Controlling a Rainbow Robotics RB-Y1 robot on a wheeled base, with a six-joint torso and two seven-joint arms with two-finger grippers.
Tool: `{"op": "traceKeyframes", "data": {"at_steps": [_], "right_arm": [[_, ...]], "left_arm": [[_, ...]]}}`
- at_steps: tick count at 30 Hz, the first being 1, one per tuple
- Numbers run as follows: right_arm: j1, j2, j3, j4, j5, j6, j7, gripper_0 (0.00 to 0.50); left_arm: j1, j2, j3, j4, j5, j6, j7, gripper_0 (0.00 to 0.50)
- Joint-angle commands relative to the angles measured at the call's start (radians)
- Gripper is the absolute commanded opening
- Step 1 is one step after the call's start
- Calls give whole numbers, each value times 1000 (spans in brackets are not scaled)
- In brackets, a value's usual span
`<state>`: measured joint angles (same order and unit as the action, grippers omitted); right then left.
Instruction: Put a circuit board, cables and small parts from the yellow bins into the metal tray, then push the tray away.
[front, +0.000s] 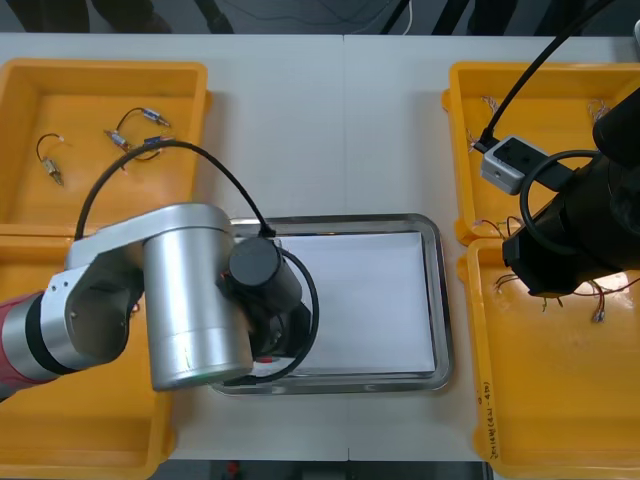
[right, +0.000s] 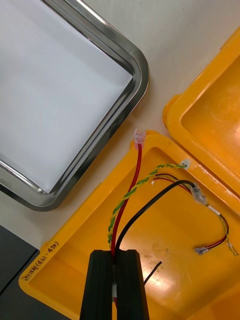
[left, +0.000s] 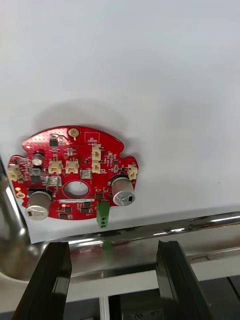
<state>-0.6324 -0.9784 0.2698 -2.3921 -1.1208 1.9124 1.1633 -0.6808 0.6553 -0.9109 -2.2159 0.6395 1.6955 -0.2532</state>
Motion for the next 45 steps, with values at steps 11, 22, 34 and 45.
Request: {"op": "traceKeyframes", "data": {"at_steps": [11,22,34,45], "right_arm": [[-130,101,111,14,16,8,1,0],[-247,228,312,90,58,-10,38,0],[-273,342,462,151,193,-61,328,0],[-248,391,516,251,230,-61,536,0]], "left_arm": [[10,95,377,-64,250,165,-187,500],[15,162,636,-7,381,224,-380,500],[18,242,811,199,358,224,-603,500],[18,268,920,397,232,224,-851,500]]}}
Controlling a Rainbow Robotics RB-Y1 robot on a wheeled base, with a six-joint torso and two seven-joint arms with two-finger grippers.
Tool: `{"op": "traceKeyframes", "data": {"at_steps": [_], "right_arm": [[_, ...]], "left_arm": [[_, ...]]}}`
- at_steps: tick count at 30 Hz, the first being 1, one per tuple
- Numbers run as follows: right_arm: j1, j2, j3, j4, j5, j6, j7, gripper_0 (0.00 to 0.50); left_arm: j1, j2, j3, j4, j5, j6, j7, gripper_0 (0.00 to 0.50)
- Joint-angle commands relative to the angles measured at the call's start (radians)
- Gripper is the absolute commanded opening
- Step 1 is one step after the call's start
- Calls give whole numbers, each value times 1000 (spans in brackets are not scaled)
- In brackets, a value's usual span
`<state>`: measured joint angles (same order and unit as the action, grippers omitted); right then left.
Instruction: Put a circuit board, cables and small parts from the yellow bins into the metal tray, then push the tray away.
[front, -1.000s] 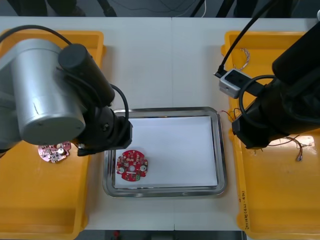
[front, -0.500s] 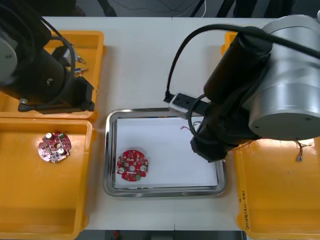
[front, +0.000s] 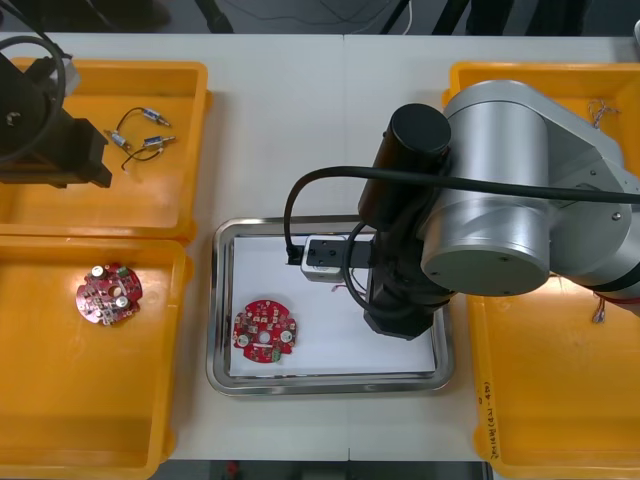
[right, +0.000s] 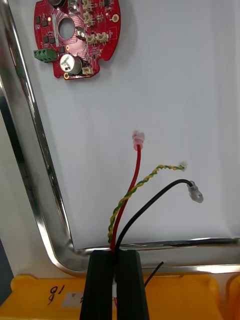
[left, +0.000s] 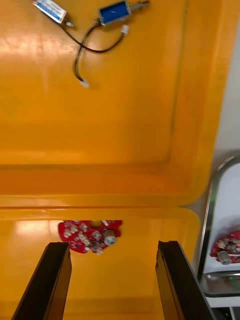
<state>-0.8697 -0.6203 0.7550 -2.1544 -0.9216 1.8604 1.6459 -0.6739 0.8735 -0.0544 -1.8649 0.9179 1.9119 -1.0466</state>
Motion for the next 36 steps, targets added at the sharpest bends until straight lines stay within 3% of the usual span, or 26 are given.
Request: {"op": "traceKeyframes", "data": {"at_steps": [1,7,17,30,36], "right_arm": [[-9,37,41,22,41,-9,68,0],[-2,63,110,57,119,-9,77,0],[46,71,195,65,228,-59,71,0],[141,88,196,67,291,-145,64,0],[144,103,198,137,271,-193,61,0]], "left_arm": [[11,50,74,62,-60,8,-85,500],[10,50,96,148,-139,8,-214,500],[10,48,96,247,-186,-154,-377,500],[-33,45,113,452,-177,-263,-487,500],[-81,25,110,556,-174,-307,-509,500]]}}
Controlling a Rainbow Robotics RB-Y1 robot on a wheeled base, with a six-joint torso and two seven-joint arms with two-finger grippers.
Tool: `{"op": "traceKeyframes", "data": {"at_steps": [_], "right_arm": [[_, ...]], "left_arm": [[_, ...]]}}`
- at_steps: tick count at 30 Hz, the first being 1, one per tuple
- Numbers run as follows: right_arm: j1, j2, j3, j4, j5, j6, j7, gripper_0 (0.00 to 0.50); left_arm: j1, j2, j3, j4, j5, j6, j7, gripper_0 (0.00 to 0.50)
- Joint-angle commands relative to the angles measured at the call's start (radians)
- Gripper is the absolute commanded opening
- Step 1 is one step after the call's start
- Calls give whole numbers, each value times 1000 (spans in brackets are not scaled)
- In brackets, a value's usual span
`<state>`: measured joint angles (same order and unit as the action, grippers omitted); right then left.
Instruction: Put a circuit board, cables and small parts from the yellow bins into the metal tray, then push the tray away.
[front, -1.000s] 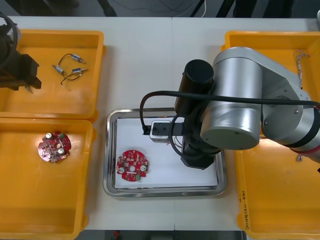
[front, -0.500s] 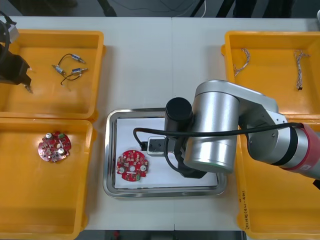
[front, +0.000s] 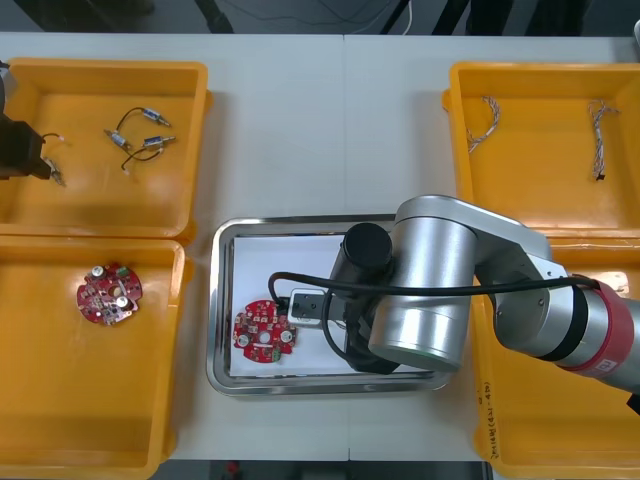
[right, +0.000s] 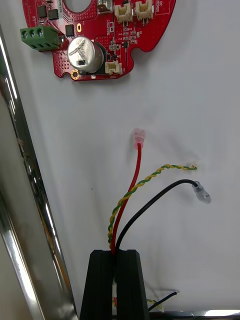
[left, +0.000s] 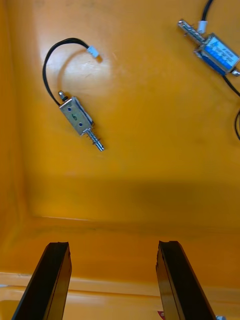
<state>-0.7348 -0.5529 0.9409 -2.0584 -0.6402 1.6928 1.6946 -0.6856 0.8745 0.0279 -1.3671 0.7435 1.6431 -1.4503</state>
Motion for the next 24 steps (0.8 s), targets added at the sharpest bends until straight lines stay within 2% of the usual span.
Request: {"op": "traceKeyframes", "data": {"at_steps": [1,6,10,20,24], "right_arm": [[11,39,12,46,-10,-28,13,0],[9,42,18,60,-3,-36,11,0],[11,39,55,60,33,-39,3,0],[41,22,101,86,48,-101,-35,0],[45,19,110,86,68,-120,-46,0]], "left_arm": [[-72,23,27,66,0,-46,-108,500],[-95,14,-16,149,0,-144,-124,500],[-117,8,-54,210,0,-213,-130,500],[-163,-31,-62,338,-4,-304,-162,500],[-167,-46,-79,385,-7,-375,-176,500]]}}
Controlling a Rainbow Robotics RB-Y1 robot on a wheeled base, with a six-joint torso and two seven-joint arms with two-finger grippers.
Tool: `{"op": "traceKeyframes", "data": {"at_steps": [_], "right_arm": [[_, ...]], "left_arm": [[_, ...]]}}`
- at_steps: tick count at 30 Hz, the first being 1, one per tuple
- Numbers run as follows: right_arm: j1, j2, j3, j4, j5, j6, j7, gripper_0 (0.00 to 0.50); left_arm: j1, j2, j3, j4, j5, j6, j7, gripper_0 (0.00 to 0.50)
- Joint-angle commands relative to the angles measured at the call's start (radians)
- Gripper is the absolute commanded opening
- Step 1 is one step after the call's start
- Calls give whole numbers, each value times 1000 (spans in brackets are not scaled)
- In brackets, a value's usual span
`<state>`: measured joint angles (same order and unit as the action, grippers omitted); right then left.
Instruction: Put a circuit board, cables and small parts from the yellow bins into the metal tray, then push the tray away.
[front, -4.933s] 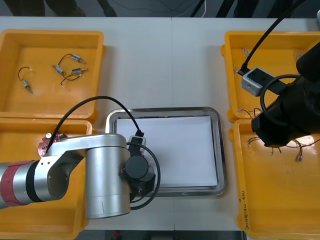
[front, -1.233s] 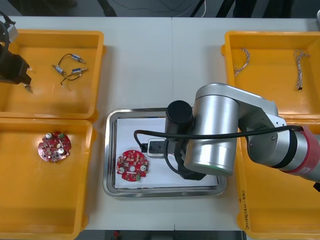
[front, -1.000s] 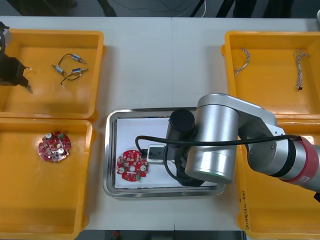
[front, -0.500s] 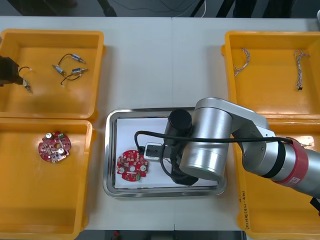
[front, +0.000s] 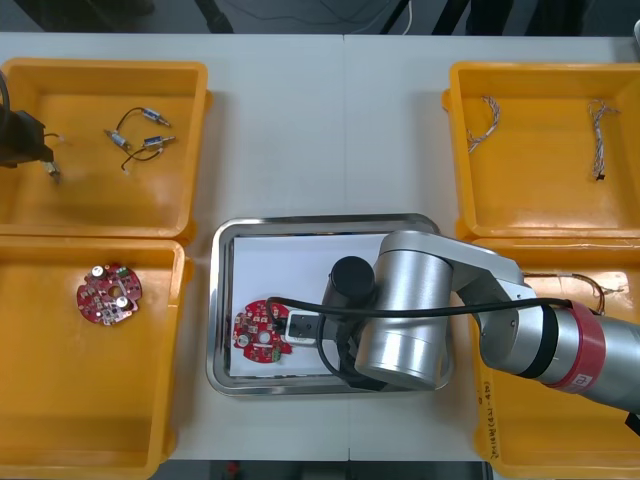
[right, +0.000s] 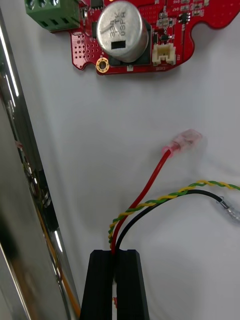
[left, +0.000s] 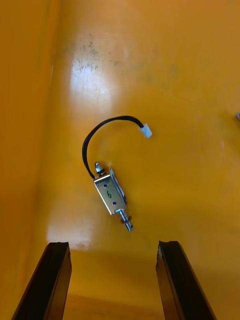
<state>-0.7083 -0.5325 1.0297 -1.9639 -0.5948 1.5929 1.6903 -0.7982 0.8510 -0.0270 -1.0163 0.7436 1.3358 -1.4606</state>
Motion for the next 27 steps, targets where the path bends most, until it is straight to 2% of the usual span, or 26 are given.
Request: {"op": "traceKeyframes", "data": {"at_steps": [1,5,6,7,8,9,10,16,20,23,27], "right_arm": [[16,-1,21,-9,29,-19,-44,0],[16,-1,21,-9,50,-19,-52,13],[16,-1,21,-9,53,-19,-54,101],[16,-1,20,-9,53,-21,-57,212],[16,-1,20,-9,55,-21,-61,397],[16,-1,21,-9,55,-21,-64,472],[16,-1,20,-9,58,-19,-69,498],[15,0,13,-18,75,-19,-77,500],[16,0,-19,-72,95,-16,-84,500],[9,-1,-56,-82,67,-7,-92,500],[-19,-1,-129,-84,-6,33,-103,500]], "left_arm": [[-55,-29,-24,45,-9,-84,-170,500],[-53,-44,-25,65,-16,-125,-181,500],[-53,-49,-25,70,-16,-130,-184,500],[-53,-49,-25,73,-18,-133,-184,500],[-53,-52,-25,79,-16,-139,-187,500],[-53,-55,-25,84,-18,-148,-190,500],[-53,-58,-27,88,-18,-156,-192,500],[-53,-63,-39,116,-21,-199,-207,500],[-52,-64,-53,137,-20,-248,-216,500],[-50,-70,-53,159,-13,-271,-224,500],[-42,-76,-53,173,-12,-299,-234,500]]}}
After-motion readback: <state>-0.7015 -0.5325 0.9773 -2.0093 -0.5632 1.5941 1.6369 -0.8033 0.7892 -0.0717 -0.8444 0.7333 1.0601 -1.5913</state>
